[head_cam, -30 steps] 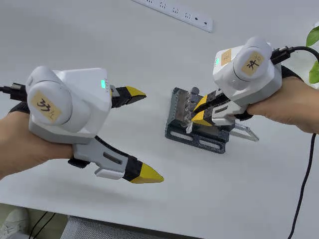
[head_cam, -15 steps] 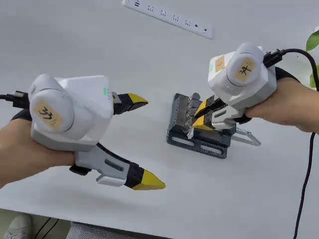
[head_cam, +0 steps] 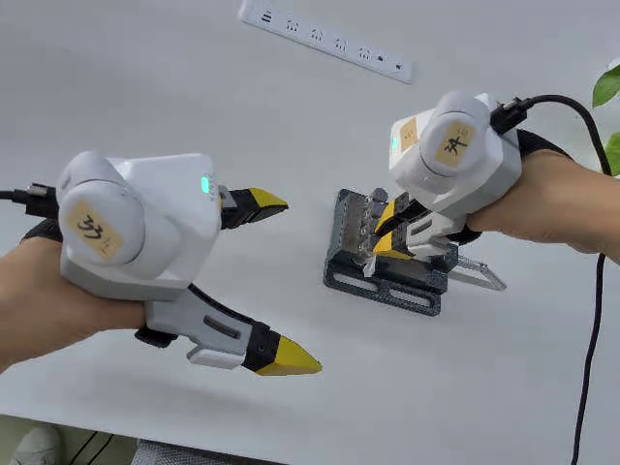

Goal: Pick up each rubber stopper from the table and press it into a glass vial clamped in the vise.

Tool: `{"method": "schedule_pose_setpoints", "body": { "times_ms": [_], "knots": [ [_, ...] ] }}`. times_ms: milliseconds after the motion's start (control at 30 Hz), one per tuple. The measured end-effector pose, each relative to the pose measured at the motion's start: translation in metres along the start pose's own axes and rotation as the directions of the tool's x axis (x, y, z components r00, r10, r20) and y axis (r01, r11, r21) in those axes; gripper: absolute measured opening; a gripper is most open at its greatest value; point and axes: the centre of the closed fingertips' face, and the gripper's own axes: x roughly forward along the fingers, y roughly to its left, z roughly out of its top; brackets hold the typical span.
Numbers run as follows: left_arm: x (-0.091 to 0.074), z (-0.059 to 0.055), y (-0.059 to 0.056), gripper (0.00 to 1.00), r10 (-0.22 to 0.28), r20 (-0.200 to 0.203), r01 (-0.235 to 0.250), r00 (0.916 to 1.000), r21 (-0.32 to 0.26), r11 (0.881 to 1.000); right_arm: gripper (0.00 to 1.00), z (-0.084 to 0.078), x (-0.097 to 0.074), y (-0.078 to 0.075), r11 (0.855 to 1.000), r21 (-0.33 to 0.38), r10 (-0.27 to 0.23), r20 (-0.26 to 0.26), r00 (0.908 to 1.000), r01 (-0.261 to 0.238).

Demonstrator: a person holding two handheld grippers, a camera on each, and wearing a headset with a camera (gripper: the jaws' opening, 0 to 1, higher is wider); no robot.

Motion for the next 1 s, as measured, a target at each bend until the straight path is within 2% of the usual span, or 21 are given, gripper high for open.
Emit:
{"method": "schedule_pose_setpoints", "body": {
  "times_ms": [100, 433, 567, 1000],
  "knots": [
    [0.0001, 0.0010, -0.0001, 0.93, 0.002, 0.004, -0.002, 1.0000, -0.004, 1.000, 0.05, 0.0011, 0.0007, 0.0015, 1.000, 0.018, 0.003, 0.007, 1.0000, -0.003],
    [0.0016, 0.0022, 0.0004, 0.93, 0.002, 0.014, -0.002, 0.9999, -0.009, 1.000, 0.05, 0.0006, 0.0015, 0.0012, 1.000, 0.006, -0.007, -0.007, 1.0000, 0.007],
    [0.0023, 0.0040, -0.0003, 0.93, 0.000, 0.016, 0.000, 0.9999, -0.008, 1.000, 0.06, 0.0019, 0.0003, 0.0004, 1.000, -0.004, -0.010, 0.003, 0.9999, 0.010],
    [0.0001, 0.0035, -0.0004, 0.92, 0.006, 0.018, -0.006, 0.9998, -0.017, 1.000, 0.07, 0.0022, 0.0009, 0.0020, 1.000, 0.024, -0.016, 0.043, 0.9990, 0.015]
  ]
}}
